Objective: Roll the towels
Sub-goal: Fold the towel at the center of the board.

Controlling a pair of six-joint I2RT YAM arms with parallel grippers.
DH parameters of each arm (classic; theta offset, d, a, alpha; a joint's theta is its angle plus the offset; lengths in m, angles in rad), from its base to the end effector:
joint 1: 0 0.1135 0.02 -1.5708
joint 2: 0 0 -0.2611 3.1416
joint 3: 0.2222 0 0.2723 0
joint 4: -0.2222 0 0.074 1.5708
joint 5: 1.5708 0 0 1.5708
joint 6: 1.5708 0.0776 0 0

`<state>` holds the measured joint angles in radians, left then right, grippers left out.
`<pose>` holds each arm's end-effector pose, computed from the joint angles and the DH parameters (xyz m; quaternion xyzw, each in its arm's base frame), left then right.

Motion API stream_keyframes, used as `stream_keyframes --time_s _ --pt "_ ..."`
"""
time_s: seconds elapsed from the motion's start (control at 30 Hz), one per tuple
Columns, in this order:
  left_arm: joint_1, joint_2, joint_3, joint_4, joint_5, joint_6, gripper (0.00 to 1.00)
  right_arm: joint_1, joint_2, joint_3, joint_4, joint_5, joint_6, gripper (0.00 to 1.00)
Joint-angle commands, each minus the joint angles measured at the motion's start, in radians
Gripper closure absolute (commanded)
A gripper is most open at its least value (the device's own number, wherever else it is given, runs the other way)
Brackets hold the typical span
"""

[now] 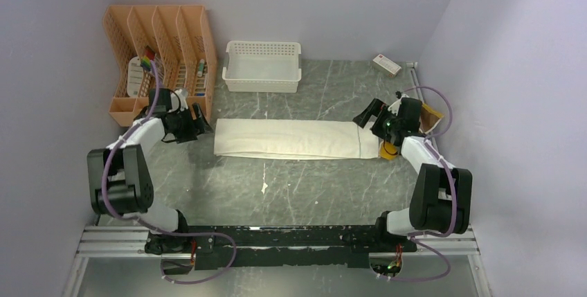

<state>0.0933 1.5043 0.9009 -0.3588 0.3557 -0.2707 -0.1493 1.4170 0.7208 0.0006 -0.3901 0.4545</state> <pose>0.3403 0.0047 0.1523 -0.1178 0.9331 -0.1942 0.2788 0.3349 -0.0205 0.1538 0.1858 0.8728 0.2367 0.3842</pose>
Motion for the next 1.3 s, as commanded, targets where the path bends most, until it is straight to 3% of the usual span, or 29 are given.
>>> stream_keyframes --time_s 0.0,0.23,0.5,0.7,0.9,1.13,1.27 --pt "0.051 0.114 0.037 -0.012 0.195 0.070 0.23 -0.009 -0.057 0.003 0.058 -0.060 0.031 0.00" --pt "0.050 0.250 0.065 -0.016 0.266 0.108 0.24 -0.009 -0.161 -0.050 0.116 -0.149 0.083 0.00" --pt "0.021 0.358 0.076 -0.003 0.327 0.119 0.22 -0.009 -0.265 -0.035 0.052 -0.187 0.035 0.00" --pt "-0.054 0.413 0.089 -0.002 0.310 0.105 0.22 -0.009 -0.296 -0.051 0.056 -0.197 0.032 0.00" --pt "-0.057 0.433 0.093 -0.016 0.258 0.104 0.25 -0.009 -0.288 -0.056 0.075 -0.236 0.042 0.00" --pt "-0.049 0.429 0.081 -0.037 0.224 0.101 0.41 -0.009 -0.283 -0.064 0.085 -0.257 0.037 0.00" --pt "-0.014 0.413 0.066 -0.009 0.250 0.076 0.43 -0.009 -0.282 -0.074 0.097 -0.267 0.039 0.00"
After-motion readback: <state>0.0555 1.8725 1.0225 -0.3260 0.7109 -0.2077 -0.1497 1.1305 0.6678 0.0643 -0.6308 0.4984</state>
